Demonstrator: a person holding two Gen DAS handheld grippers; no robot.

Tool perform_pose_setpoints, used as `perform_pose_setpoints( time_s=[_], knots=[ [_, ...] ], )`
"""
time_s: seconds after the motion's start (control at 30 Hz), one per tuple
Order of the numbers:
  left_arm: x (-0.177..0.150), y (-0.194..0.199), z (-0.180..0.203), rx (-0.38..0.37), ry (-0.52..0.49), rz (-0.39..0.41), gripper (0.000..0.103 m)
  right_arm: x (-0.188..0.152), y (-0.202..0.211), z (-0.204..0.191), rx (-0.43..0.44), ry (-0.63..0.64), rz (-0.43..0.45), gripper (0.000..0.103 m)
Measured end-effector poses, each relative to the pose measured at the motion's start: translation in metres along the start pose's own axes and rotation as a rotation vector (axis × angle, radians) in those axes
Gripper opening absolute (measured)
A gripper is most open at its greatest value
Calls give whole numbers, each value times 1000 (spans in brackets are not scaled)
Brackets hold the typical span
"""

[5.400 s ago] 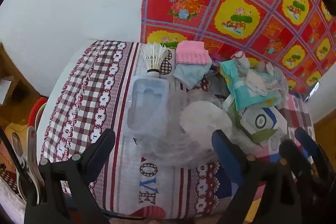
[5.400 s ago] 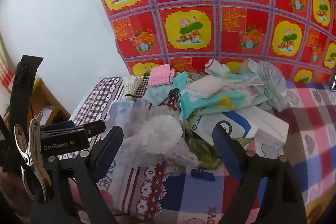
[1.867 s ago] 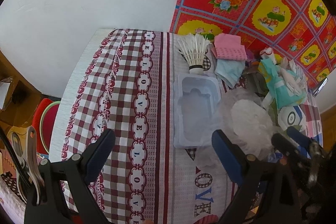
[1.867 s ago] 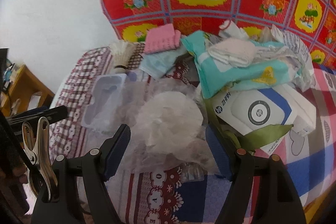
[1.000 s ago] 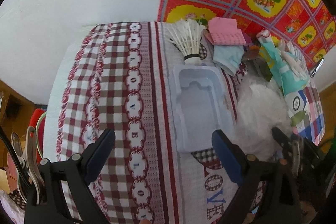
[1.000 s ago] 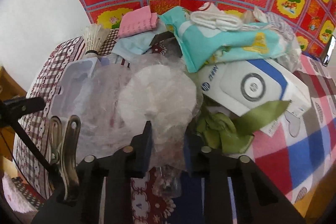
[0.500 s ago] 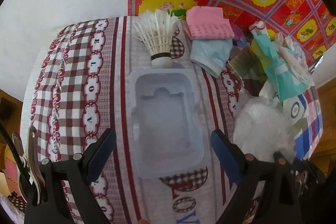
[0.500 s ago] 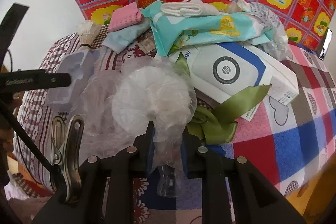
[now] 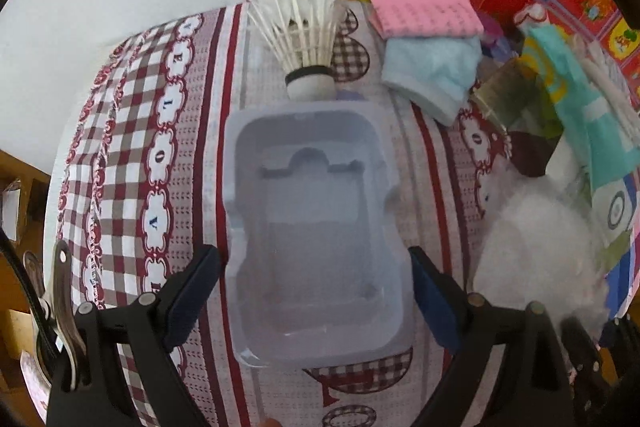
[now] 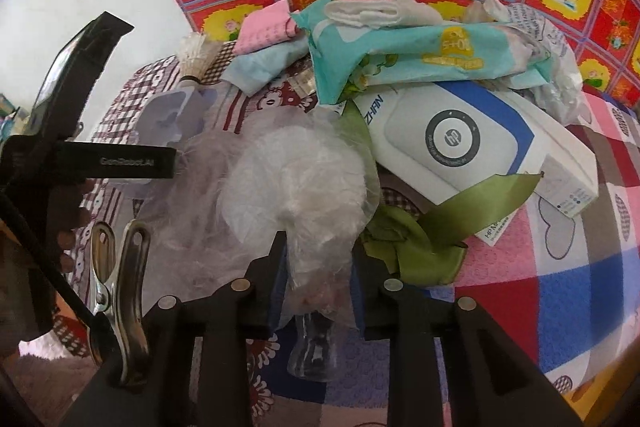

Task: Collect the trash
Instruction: 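Grasp the clear plastic tray with the left tool while the right tool grasps the plastic bag, then carry the tray and bag over the red bucket while lifting both tools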

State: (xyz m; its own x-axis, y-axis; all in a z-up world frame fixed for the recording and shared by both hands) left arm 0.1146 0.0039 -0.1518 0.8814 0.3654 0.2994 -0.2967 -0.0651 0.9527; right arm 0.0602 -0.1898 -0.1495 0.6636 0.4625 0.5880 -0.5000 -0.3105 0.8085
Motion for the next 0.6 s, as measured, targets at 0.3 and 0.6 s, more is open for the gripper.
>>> perform_pose_setpoints(
  time_s=[0.3,0.6],
  knots=[
    [-6,-3,-5,8,48,-7,92,-3,3,7,77,-32,35,31],
    [-6,12,-8,-4,30,7,76,-1,-3,11,117,-58,42,35]
  ],
)
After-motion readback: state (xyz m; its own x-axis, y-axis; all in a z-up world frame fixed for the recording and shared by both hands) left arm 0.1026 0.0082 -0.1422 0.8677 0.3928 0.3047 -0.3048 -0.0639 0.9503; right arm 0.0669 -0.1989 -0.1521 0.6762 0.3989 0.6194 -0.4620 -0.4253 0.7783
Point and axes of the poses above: each gripper's, at about its wrist camera, not at the fingertips, and y roughly against the way its jaws point, z to its right, x to its top, the point moved 3 cm from there along -y, roughly the way its jaws point, and after that the axes turned 14 degrees about y, right-handed, at the moved point
